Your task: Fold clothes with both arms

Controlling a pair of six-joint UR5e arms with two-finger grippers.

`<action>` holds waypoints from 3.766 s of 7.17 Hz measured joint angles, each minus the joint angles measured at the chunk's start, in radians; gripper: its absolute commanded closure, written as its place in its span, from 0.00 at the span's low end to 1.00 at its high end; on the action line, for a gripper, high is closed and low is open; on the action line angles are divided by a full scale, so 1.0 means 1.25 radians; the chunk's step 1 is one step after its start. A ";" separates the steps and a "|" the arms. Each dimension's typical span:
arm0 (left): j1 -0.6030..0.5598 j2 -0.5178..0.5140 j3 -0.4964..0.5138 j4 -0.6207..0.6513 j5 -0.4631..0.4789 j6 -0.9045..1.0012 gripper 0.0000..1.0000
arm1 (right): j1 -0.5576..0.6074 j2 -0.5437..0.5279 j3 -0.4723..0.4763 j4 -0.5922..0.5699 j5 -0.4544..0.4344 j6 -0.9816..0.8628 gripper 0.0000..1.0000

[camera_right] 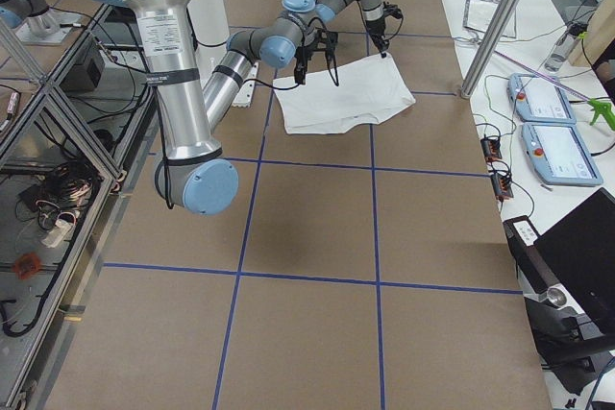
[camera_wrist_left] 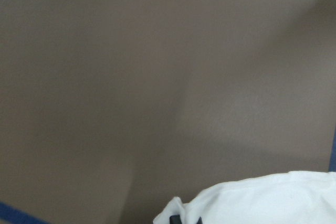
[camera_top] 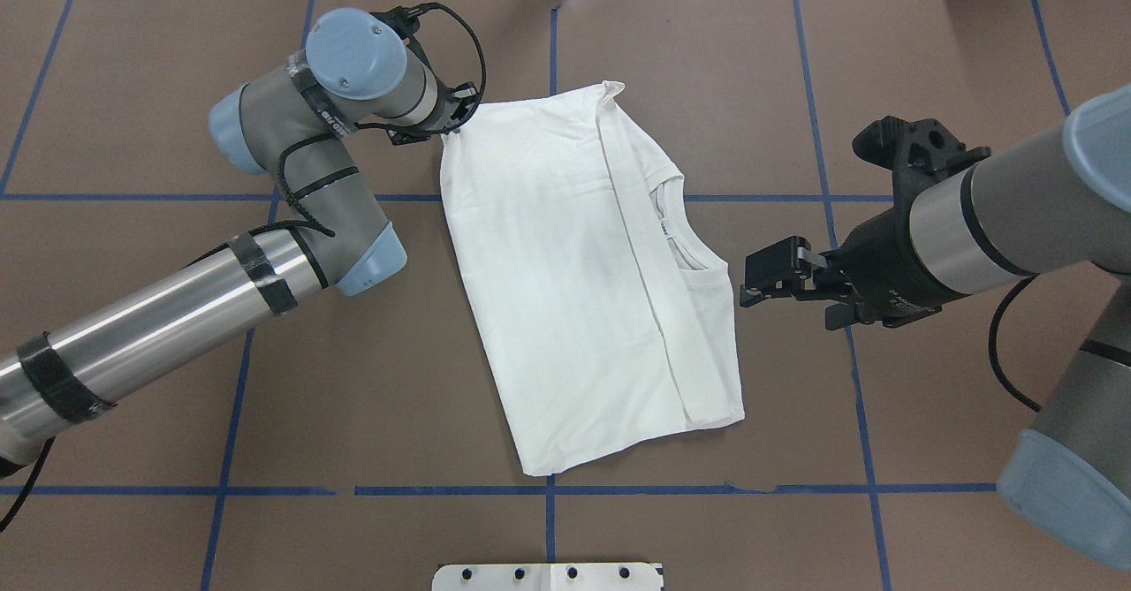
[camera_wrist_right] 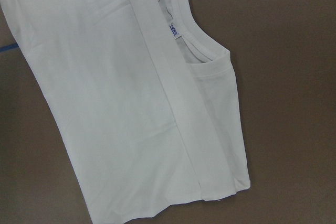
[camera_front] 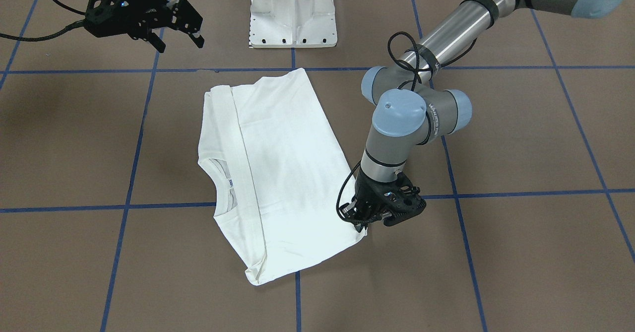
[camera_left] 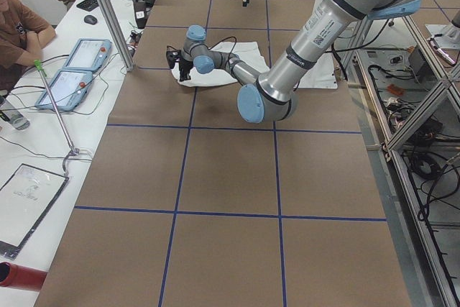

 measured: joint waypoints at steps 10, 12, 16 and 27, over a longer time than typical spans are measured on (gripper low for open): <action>-0.002 -0.141 0.286 -0.268 0.040 0.071 0.00 | 0.000 0.011 -0.003 0.000 -0.007 0.000 0.00; -0.007 -0.140 0.286 -0.271 0.044 0.109 0.00 | -0.001 0.016 -0.007 0.000 -0.018 -0.007 0.00; -0.042 -0.031 0.109 -0.195 -0.037 0.143 0.00 | -0.036 0.076 -0.082 -0.008 -0.092 -0.017 0.00; 0.041 0.227 -0.530 0.171 -0.137 0.112 0.00 | -0.245 0.227 -0.370 -0.089 -0.356 -0.132 0.00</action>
